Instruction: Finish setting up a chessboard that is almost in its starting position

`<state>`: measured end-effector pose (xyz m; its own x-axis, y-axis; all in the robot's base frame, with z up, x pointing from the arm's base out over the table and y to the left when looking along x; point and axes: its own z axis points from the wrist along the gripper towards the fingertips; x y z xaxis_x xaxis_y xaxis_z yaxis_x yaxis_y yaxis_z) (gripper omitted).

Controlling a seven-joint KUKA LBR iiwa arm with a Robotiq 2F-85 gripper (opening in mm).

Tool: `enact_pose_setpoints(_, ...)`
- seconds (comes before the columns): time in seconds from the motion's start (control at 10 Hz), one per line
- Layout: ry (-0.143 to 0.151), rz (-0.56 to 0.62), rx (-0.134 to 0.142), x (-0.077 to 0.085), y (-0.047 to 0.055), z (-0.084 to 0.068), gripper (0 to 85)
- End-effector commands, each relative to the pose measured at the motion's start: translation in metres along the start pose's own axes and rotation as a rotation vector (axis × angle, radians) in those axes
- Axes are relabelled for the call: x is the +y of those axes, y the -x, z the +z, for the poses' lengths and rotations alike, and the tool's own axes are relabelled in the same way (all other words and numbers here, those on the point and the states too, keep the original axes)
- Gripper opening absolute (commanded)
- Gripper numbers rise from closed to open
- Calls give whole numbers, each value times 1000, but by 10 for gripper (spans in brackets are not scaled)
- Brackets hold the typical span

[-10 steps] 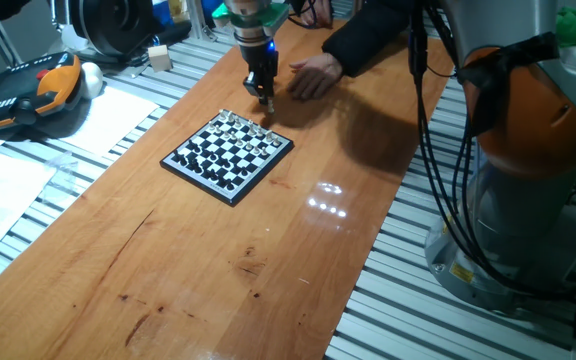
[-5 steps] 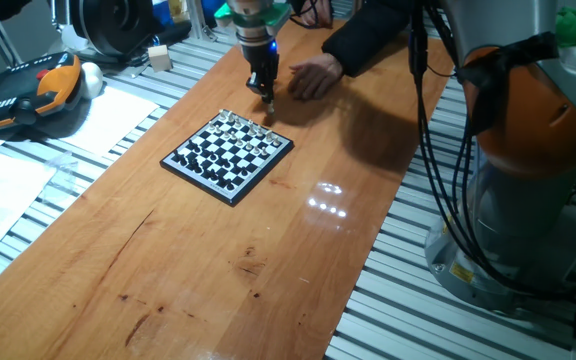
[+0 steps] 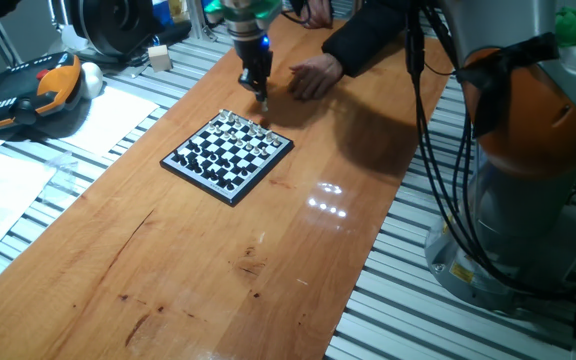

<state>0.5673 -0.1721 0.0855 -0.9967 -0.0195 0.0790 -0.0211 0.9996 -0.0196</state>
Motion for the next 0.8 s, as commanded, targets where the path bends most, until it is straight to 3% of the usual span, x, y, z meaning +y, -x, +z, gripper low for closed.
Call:
enact_pose_setpoints(0.0,-5,6,-1,7,0,-7,0)
enact_pose_setpoints(0.3,-16,34,-18,36,4,-25,0)
enact_pose_setpoints(0.7,-25,54,-29,51,10,-23,0)
